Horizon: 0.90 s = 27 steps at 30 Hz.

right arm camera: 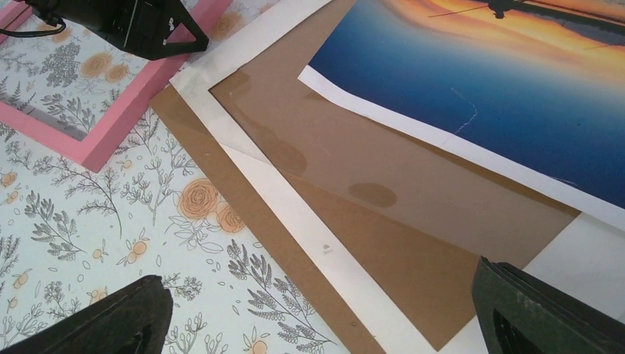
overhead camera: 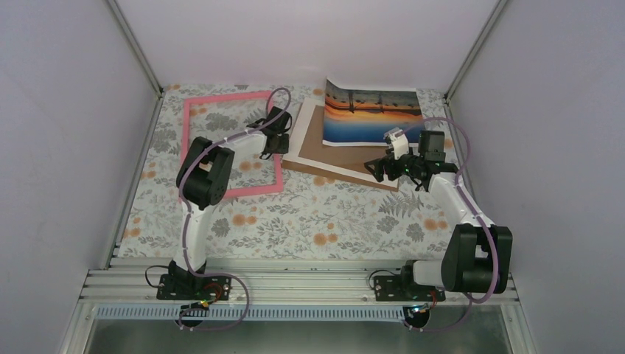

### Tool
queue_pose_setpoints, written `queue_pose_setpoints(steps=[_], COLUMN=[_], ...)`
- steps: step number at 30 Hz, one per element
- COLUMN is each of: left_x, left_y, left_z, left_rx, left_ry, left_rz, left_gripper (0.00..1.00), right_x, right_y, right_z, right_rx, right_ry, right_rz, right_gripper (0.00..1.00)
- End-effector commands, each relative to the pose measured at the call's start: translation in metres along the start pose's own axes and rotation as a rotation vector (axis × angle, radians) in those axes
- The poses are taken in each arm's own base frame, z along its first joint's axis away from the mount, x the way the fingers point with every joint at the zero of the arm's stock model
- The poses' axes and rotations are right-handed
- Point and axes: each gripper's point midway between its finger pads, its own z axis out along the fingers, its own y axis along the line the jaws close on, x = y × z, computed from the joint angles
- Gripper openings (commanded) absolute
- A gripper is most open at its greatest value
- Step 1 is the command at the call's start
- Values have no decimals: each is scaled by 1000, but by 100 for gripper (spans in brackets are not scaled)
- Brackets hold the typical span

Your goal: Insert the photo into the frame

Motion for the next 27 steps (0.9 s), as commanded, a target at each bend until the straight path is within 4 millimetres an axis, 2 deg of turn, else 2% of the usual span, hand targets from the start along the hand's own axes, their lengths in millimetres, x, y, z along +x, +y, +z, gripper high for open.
queue_pose_setpoints(steps=[1, 6, 9, 12, 17, 23, 27], left_x=[68, 93, 97, 86, 59, 29, 9], left_y=[-46, -77, -86, -80, -59, -49, -53], left_z=[11, 9, 4, -4, -29, -76, -116], left_rx=[127, 183, 193, 155, 117, 129, 182], left_ry=[185, 228, 241, 213, 140, 46, -31], left_rz=[38, 71, 61, 49, 40, 84, 154], left_gripper=[39, 39, 38, 27, 22, 20, 6], right_x=[3, 4, 5, 2, -14, -41, -64], right_y=[1, 0, -1, 0, 3, 8, 7], right_z=[2, 1, 0, -2, -8, -17, -24], right_rx=[3, 12, 16, 14, 6, -14, -4], right_ry=[4, 8, 9, 2, -32, -110, -159], right_rz=[-12, -14, -14, -18, -41, -92, -146], right_gripper=[100, 100, 100, 100, 100, 100, 100])
